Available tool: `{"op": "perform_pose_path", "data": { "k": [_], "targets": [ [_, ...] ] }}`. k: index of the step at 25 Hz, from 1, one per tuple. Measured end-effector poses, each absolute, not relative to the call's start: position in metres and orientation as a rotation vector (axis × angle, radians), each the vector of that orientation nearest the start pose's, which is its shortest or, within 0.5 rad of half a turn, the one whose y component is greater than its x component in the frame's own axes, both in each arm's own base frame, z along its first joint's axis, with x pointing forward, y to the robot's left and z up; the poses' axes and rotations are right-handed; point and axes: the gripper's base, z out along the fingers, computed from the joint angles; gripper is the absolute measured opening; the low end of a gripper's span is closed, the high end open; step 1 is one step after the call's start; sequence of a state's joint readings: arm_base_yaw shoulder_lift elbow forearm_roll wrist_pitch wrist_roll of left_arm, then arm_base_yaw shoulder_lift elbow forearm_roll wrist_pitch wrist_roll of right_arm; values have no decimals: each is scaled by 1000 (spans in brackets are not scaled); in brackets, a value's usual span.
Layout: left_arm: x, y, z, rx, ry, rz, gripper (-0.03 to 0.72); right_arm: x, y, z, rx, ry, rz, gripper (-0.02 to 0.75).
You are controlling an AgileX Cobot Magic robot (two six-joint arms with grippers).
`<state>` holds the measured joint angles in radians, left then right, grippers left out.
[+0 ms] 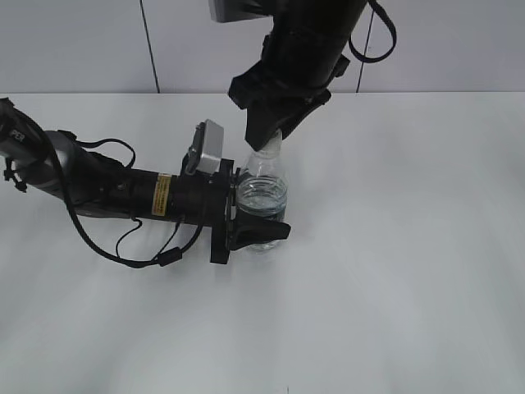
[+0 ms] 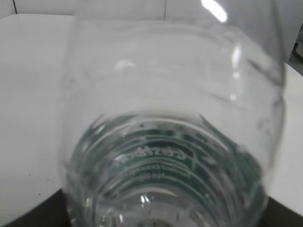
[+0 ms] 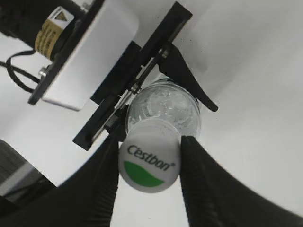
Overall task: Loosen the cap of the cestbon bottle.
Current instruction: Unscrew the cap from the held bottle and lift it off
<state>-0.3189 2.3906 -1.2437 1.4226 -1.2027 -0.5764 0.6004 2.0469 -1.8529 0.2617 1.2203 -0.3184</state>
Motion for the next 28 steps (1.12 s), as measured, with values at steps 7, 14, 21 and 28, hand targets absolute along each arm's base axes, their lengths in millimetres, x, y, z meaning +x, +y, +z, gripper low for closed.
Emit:
{"op": "perform_pose_path", "data": {
  "k": [7, 14, 21, 28],
  "targets": [
    [355, -206, 57, 1368, 1431, -1120, 412, 349, 266, 266, -1605, 2380, 363, 298],
    [355, -206, 57, 1372, 1428, -1119, 412, 348, 266, 266, -1869, 2145, 319, 298],
    [355, -205, 57, 1369, 1431, -1118, 412, 348, 266, 267, -2079, 1915, 269, 298],
    [355, -205, 57, 1369, 1431, -1119, 412, 348, 266, 267, -2204, 1753, 237, 298]
  ]
}}
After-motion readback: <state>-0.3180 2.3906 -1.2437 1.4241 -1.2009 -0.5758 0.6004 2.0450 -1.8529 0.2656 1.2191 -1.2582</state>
